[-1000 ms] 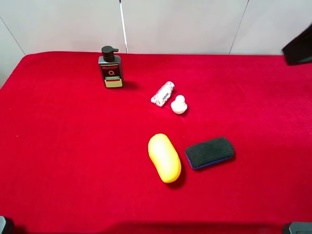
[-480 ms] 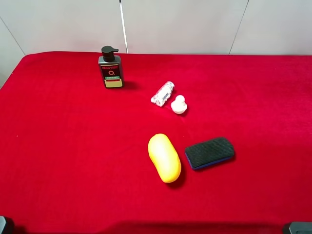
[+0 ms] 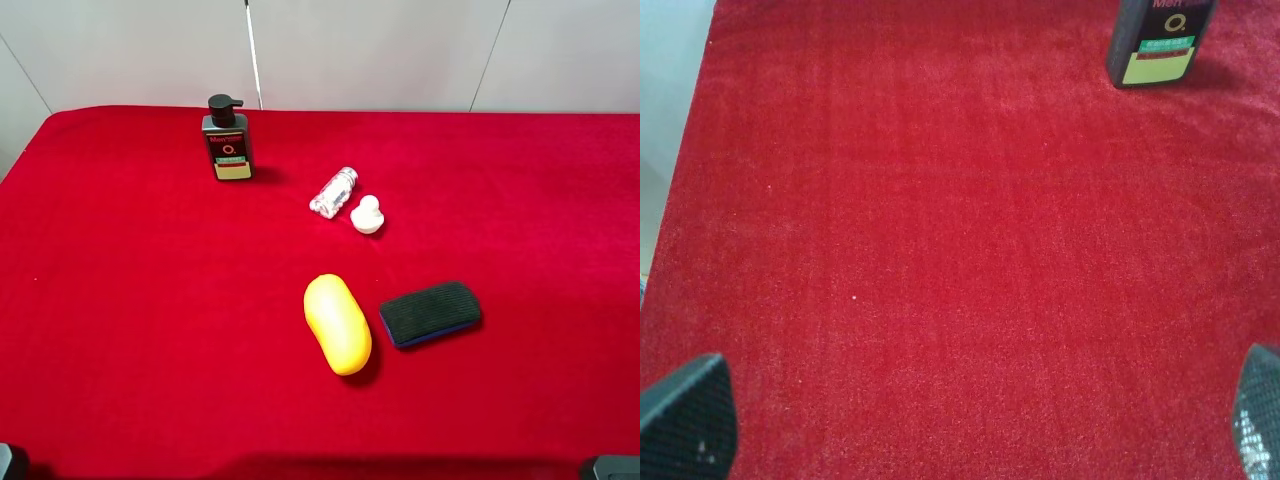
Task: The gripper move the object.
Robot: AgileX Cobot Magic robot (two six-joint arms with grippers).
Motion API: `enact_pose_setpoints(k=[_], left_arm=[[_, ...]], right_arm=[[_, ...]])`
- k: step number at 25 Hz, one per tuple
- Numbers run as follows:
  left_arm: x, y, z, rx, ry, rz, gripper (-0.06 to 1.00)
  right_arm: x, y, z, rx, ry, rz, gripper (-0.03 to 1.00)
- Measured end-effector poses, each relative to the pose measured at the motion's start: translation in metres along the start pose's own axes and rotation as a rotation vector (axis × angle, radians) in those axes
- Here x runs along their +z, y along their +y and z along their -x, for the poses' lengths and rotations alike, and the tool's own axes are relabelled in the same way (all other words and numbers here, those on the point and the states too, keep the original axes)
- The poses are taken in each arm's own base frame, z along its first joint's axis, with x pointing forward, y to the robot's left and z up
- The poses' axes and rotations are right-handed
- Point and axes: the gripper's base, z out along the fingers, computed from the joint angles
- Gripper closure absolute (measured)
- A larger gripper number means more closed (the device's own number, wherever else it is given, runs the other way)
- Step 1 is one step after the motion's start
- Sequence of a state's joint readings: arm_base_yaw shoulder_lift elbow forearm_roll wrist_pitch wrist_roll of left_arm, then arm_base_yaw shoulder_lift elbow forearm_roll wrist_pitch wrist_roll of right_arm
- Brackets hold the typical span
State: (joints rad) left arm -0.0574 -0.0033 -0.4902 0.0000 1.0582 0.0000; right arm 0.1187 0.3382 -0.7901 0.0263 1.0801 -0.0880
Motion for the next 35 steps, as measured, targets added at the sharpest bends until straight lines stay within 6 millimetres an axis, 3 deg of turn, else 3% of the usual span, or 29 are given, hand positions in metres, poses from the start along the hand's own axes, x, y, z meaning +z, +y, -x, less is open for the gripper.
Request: enact_pose_setpoints(k=[10,27,35], left_arm=[[0.0,0.0,0.0,0.0,0.0,0.0,-0.05],[0.0,0.0,0.0,0.0,0.0,0.0,-0.05],[0.0,0.0,0.0,0.0,0.0,0.0,-0.04]], right_arm=[[0.017,0.004,-0.059,0.056,-0.102,-0.053,0.27],[0.021,0.004,-0.073,0.109,-0.037,-0.055,0.27],[0.01,0.006,-0.079,0.105,-0.114,-0.06,0.27]])
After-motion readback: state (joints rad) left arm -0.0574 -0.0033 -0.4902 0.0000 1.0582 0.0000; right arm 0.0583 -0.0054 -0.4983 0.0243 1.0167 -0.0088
